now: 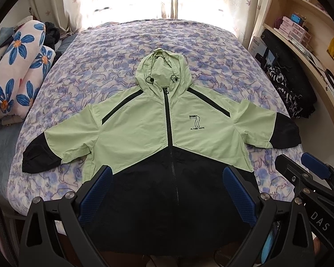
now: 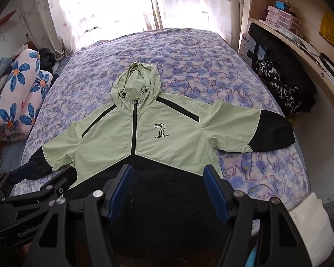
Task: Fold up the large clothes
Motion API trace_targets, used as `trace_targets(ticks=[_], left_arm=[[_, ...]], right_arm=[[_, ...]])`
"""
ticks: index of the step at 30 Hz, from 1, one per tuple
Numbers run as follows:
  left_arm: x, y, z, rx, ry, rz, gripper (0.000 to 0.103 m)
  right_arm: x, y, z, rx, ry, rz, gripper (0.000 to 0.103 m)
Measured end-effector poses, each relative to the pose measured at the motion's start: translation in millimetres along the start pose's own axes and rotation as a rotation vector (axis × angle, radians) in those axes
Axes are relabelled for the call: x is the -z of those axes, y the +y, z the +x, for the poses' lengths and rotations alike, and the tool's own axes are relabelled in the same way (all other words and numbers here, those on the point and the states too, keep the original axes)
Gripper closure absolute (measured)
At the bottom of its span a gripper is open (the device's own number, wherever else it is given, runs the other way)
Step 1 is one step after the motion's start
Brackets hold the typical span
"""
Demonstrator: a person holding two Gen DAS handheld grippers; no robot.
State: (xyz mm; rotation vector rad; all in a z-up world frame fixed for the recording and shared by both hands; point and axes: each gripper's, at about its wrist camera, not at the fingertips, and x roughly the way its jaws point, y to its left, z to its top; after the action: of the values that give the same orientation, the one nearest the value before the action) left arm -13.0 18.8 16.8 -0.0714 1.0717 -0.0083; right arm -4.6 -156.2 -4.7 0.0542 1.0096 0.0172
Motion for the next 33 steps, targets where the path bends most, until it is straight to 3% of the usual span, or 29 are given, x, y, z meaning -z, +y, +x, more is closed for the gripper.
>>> trace_targets(ticks=[33], left_arm=[[-13.1,25.8,20.4,0.015,0.027,0.025,0.005]], right_arm=[[-1.6,26.7,13.9,-0.005,0.044,0.029,0.036]])
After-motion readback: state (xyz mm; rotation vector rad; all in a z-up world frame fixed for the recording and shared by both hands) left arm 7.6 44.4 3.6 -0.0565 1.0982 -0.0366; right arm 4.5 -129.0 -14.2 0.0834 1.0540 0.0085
